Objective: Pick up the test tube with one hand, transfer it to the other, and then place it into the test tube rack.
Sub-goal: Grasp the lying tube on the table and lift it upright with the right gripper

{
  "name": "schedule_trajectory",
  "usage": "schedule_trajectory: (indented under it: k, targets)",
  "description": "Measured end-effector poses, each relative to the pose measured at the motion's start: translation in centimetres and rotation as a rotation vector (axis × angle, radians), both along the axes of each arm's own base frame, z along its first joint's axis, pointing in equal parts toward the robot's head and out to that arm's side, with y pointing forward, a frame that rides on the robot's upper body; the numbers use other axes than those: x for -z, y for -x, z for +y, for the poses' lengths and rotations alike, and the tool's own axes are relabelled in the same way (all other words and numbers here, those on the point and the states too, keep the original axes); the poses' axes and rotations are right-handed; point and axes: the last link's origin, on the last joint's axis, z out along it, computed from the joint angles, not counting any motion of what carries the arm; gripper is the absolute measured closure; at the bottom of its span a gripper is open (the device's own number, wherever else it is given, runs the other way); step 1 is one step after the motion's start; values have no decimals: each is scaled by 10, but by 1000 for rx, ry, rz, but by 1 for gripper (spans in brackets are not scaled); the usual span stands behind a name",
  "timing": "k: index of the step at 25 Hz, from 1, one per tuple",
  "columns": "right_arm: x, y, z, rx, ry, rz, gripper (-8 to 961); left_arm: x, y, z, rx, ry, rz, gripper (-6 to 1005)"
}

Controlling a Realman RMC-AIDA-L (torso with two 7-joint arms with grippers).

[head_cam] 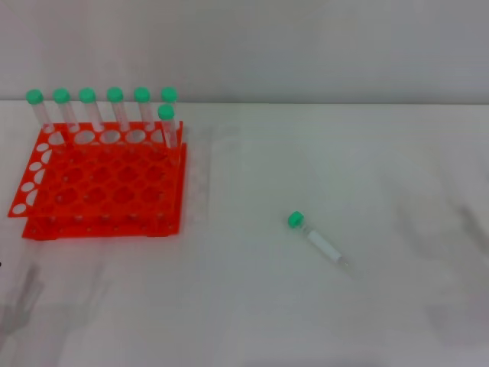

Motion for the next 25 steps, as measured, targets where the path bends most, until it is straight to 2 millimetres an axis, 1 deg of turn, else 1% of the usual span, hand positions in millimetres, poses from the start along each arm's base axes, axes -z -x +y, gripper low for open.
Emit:
schedule_trajectory:
  k: [3, 4, 5, 6, 8, 11, 15, 18, 21, 25]
  targets:
    - [-13, 16, 16, -129, 187, 14, 125, 0, 0, 0, 0, 0, 0, 111]
    - [-13, 16, 16, -129, 187, 14, 125, 0, 0, 0, 0, 1, 0, 111]
    - [-28, 31, 31, -165, 378, 43, 125, 0, 0, 0, -1, 1, 0, 111]
    - [-32, 36, 35, -169, 427, 42, 125, 0, 0, -1, -1, 1, 0, 111]
    - [-42, 56, 46, -184, 575, -1, 125, 0, 1, -1, -5, 3, 1, 112]
    - [-48, 85, 55, -181, 707, -87, 125, 1, 1, 0, -6, 4, 4, 112]
    - [-45, 119, 60, -105, 824, -244, 126, 1, 1, 1, -4, 5, 6, 113]
    - [-33, 149, 63, -23, 890, -404, 126, 1, 1, 2, -5, 6, 6, 114]
    - [-23, 174, 62, 37, 895, -560, 126, 1, 0, 3, -3, 7, 7, 114]
    - [-1, 207, 57, 112, 888, -746, 126, 1, 0, 3, -3, 7, 5, 115]
